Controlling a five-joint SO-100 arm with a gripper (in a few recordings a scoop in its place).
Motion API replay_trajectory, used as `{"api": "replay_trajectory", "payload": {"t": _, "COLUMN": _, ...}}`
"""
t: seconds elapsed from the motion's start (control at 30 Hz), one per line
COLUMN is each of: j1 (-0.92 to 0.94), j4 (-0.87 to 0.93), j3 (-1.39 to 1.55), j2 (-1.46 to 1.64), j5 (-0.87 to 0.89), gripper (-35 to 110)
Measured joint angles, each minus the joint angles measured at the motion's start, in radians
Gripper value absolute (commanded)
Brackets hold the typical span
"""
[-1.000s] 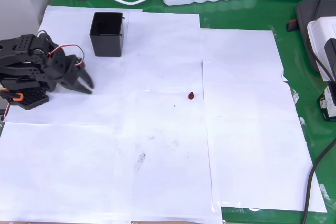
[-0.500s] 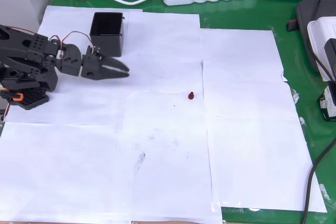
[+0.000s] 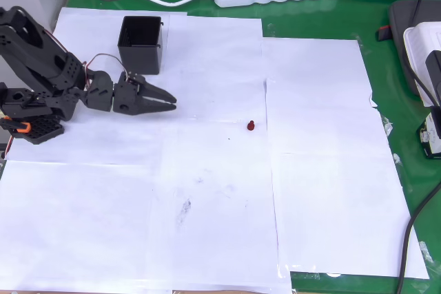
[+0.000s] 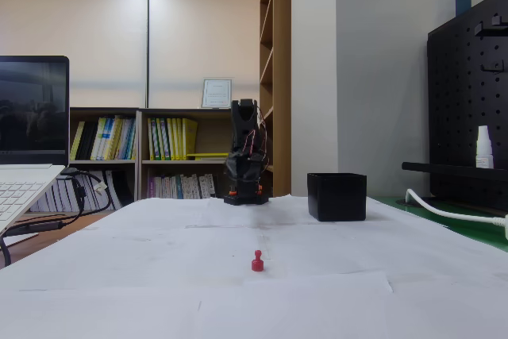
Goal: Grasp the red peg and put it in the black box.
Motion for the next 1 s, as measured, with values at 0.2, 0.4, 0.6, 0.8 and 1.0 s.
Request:
{"api": "replay_trajectory", "payload": {"t": 0.2, "j1": 0.026, "j4": -0.186, "j3": 0.067, "j2": 0.265, "j5": 0.012, "gripper": 0}}
{"api": "replay_trajectory", "payload": {"t": 0.4, "j1": 0.052, "j4": -0.262, "j3": 0.245, "j2": 0.549, "j5": 0.020, "gripper": 7}}
{"api": "replay_trajectory", "payload": {"t": 0.6, "j1": 0.081, "j4": -0.249, "j3": 0.416, "j2": 0.696, "j5": 0.017, "gripper": 21}}
{"api": "replay_trajectory", "payload": {"t": 0.8, "j1": 0.083, "j4": -0.193, "j3": 0.538, "j2": 0.762, "j5": 0.008, "gripper": 38}}
{"api": "replay_trajectory", "payload": {"t": 1.0, "j1": 0.069, "j4": -0.173, "j3": 0.557, "j2": 0.765, "j5": 0.011, "gripper": 55}}
